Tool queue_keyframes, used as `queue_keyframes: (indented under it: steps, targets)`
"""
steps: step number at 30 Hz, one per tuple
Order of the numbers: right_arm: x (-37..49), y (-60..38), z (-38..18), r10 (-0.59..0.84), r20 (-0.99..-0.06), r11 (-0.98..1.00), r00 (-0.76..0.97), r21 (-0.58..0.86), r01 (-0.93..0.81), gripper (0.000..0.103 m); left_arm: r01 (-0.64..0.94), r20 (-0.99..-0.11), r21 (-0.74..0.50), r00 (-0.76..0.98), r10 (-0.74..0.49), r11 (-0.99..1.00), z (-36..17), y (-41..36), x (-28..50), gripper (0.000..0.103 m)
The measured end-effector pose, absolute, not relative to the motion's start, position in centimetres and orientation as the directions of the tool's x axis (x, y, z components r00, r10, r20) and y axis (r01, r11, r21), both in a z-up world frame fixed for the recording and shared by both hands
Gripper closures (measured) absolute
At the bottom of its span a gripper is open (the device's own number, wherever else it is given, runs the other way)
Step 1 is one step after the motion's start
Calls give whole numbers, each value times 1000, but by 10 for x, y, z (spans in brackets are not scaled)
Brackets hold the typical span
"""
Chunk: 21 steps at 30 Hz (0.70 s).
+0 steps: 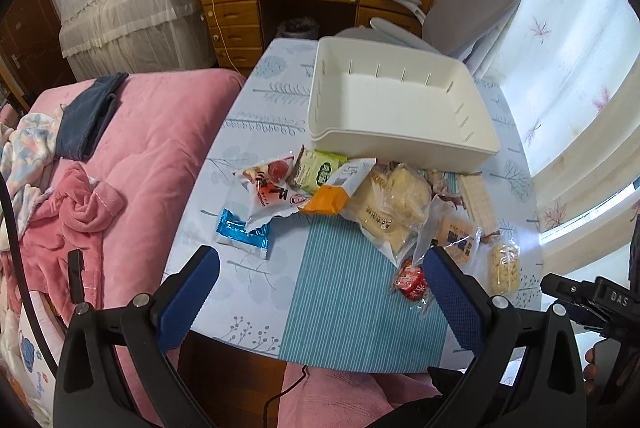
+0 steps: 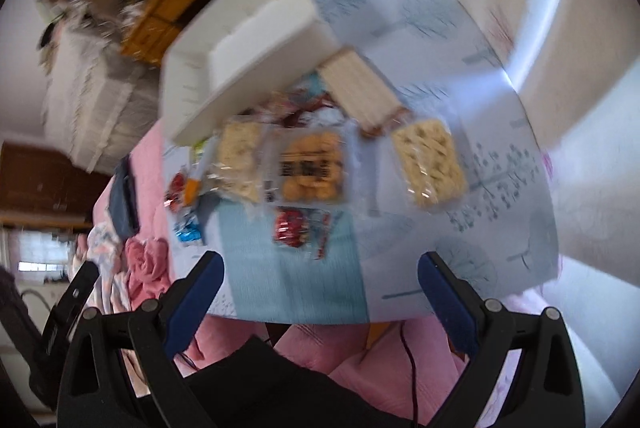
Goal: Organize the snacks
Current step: 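Grasp the clear puffed-snack bag with the right gripper while the left grasps the white-orange bar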
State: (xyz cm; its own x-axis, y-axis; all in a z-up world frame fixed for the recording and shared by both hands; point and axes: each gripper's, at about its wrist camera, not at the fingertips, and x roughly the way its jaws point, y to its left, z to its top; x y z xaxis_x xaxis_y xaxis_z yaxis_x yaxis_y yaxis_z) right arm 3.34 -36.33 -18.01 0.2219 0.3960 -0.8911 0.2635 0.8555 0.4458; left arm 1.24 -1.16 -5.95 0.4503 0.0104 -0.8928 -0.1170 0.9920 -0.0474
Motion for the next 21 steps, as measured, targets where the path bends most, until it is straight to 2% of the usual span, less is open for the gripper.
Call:
queue_keyframes:
  steps: [9, 12, 18, 21]
  targets:
    - [64, -391, -236, 190, -963, 880, 193, 254, 401, 5, -81, -933, -65, 358, -31, 995, -98, -5, 68, 2]
    - [73, -395, -251, 164, -975, 875, 147, 213, 435, 5, -74, -952, -86, 301, -60, 994, -115, -3, 92, 2]
    - [96, -386, -277, 38, -995, 934, 93, 68, 350, 5, -67, -978, -116, 185, -102, 991, -160, -6, 139, 2]
    - [105, -387, -292, 37, -999, 936, 31, 45, 348, 5, -77, -985, -122, 133, -111, 990, -182, -7, 158, 2]
